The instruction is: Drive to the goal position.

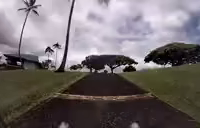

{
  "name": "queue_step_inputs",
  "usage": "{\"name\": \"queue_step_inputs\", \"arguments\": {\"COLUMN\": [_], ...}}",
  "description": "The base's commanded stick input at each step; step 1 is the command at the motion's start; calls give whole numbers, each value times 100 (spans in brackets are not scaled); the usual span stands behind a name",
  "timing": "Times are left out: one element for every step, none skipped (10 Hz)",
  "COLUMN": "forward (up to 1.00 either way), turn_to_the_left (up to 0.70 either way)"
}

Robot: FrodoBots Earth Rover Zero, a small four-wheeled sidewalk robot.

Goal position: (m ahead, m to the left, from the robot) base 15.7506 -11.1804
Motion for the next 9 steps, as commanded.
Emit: {"name": "queue_step_inputs", "arguments": {"forward": [100, 100, 100, 100, 100, 100, 100, 100, 100], "turn_to_the_left": [0, 0, 0, 0, 0, 0, 0, 0, 0]}}
